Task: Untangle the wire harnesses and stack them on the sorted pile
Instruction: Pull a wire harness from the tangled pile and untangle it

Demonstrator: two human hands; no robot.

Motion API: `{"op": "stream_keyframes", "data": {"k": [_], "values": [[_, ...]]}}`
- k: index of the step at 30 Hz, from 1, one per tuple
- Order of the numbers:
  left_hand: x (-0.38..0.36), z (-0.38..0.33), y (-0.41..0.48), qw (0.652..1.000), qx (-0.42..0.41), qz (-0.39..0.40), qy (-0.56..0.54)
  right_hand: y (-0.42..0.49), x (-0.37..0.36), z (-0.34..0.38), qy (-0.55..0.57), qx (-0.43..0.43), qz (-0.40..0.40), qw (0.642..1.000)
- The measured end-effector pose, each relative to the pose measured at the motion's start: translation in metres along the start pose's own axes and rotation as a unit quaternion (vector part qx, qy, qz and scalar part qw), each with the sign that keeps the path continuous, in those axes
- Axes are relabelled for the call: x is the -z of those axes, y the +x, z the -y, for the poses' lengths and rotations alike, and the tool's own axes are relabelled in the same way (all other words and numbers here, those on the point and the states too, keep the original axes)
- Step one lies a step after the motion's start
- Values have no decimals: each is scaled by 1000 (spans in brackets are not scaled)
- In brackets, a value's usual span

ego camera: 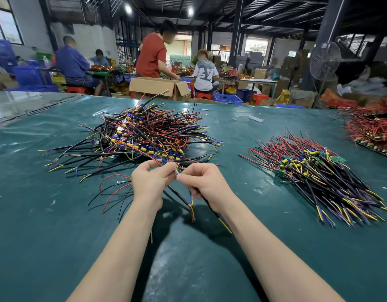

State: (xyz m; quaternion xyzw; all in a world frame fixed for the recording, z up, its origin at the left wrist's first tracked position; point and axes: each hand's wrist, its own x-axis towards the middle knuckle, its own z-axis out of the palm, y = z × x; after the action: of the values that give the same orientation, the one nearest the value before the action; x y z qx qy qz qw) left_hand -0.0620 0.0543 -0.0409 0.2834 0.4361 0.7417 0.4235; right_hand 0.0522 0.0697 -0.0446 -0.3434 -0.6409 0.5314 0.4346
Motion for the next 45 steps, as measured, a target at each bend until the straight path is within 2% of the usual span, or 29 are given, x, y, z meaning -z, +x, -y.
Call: {"op": "stream_keyframes", "data": {"k": [3, 5, 9, 14, 17, 21, 24, 30, 35, 40, 45], "values": [[5, 0, 2, 999, 38, 8, 6, -1, 2, 2, -81, 36, 14, 996], [9, -2, 5, 999, 46, 12, -5, -1, 2, 0, -78, 20, 35, 996], [11, -1, 7, 999, 39, 22, -9, -1, 0, -5, 12, -86, 88, 992], [7, 0, 6, 999, 6, 23, 22, -2, 2, -5, 117, -151, 132, 973], [9, 0, 7, 997, 56, 45, 9, -3, 1, -5, 162, -167, 121, 965], [8, 4, 5, 976, 146, 161, 8, -1, 1, -6, 228, -171, 101, 953], [7, 3, 4, 965, 167, 201, -1, -1, 1, -8, 247, -170, 79, 951], [5, 3, 3, 973, 150, 174, -4, 1, 1, -8, 288, -205, 56, 934], [12, 2, 8, 961, 184, 206, -8, 0, -3, -3, 394, -254, 88, 879], [12, 1, 9, 953, 165, 255, 8, -2, 1, -3, 394, -259, 101, 876], [11, 1, 8, 959, 172, 222, -18, -3, -2, 0, 391, -255, 105, 878]]}}
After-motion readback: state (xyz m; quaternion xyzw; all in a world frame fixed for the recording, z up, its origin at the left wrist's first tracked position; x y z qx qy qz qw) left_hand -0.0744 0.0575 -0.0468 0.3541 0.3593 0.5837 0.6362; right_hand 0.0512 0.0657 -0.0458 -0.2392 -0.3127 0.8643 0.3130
